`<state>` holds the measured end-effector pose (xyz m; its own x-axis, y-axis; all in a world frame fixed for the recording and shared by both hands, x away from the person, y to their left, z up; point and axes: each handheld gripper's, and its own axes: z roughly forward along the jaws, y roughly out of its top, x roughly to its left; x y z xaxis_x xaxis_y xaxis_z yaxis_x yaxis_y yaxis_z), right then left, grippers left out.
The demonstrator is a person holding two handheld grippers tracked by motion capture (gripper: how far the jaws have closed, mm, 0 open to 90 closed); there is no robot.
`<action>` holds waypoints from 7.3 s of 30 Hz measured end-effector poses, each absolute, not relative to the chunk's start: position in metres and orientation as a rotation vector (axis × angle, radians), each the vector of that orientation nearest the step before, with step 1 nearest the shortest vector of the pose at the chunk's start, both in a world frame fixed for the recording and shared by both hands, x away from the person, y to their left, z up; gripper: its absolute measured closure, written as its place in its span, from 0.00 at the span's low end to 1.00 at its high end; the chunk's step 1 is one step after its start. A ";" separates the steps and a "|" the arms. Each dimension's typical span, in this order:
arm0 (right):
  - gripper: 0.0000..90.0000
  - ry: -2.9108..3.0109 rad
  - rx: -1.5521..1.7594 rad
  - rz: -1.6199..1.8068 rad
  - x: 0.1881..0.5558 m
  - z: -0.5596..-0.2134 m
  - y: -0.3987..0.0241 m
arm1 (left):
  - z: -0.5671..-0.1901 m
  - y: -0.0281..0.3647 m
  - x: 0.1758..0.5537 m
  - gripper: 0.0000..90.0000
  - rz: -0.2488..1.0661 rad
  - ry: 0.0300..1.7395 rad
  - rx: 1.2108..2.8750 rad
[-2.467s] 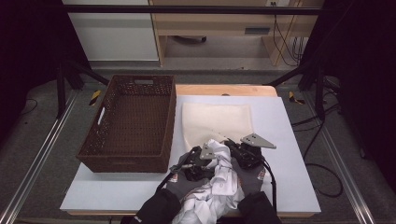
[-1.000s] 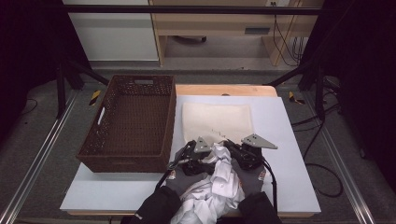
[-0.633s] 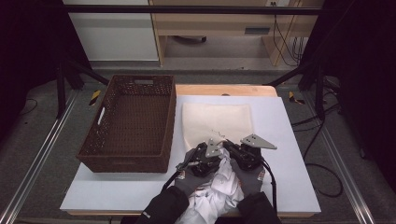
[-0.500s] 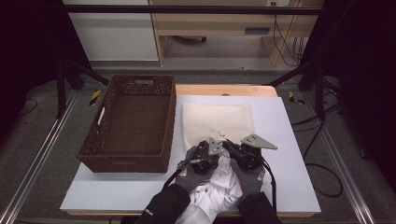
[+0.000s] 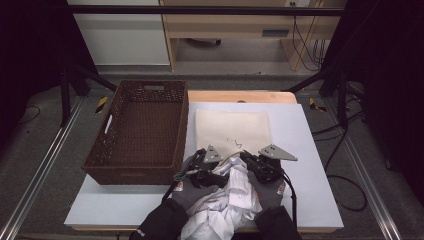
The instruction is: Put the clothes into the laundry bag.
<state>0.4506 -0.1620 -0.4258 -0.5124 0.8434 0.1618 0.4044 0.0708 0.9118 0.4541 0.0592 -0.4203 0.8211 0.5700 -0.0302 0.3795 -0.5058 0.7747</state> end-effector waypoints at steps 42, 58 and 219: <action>0.98 1.938 1.237 1.487 0.449 -0.424 -0.164 | -0.449 0.018 0.471 0.91 0.462 0.699 2.282; 0.98 1.955 1.250 1.440 0.449 -0.430 -0.162 | -0.428 0.072 0.429 0.27 0.276 0.650 2.194; 0.98 1.943 1.193 1.500 0.445 -0.424 -0.161 | -0.448 0.008 0.477 0.90 0.346 0.618 2.188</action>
